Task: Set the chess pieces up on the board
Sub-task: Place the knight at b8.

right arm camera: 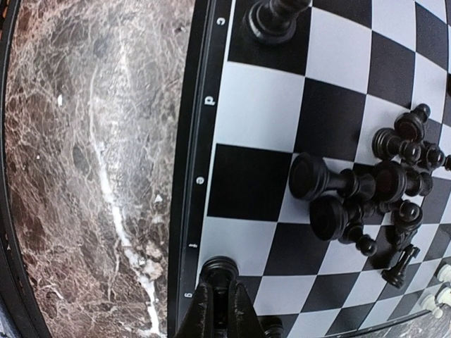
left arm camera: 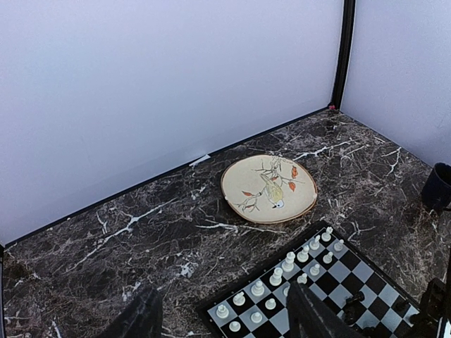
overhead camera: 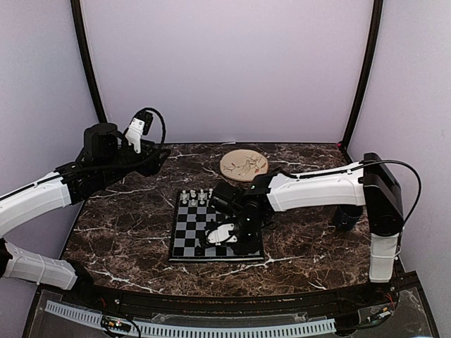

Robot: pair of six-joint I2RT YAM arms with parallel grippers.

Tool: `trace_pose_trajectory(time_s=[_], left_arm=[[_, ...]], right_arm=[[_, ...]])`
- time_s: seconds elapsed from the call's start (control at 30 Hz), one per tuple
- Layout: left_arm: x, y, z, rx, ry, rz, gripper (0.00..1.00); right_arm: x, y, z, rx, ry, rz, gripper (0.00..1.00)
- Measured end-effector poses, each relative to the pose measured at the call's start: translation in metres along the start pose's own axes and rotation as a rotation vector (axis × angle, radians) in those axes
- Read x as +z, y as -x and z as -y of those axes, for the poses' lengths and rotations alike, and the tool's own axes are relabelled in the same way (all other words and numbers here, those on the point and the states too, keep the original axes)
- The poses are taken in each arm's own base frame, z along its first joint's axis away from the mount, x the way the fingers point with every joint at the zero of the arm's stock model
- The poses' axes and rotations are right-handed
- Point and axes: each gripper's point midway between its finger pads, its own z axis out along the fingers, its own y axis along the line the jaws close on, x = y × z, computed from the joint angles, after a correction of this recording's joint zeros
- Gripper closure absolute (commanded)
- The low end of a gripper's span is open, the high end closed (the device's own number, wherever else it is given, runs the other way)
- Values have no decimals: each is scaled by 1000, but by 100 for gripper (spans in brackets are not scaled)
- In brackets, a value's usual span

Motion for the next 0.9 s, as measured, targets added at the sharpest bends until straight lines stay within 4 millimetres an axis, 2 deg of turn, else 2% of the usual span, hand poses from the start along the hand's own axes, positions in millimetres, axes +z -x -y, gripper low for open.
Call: trace_pose_trajectory(time_s=[0.17, 0.7, 0.9], left_arm=[[1, -2, 0, 0, 0, -5, 37], [4, -5, 2, 1, -12, -17, 37], [4, -5, 3, 1, -16, -17, 37]], right_arm=[[-1, -7, -4, 1, 3, -11, 100], [-2, -16, 2, 16, -15, -27, 100], [-3, -17, 4, 20, -18, -29, 97]])
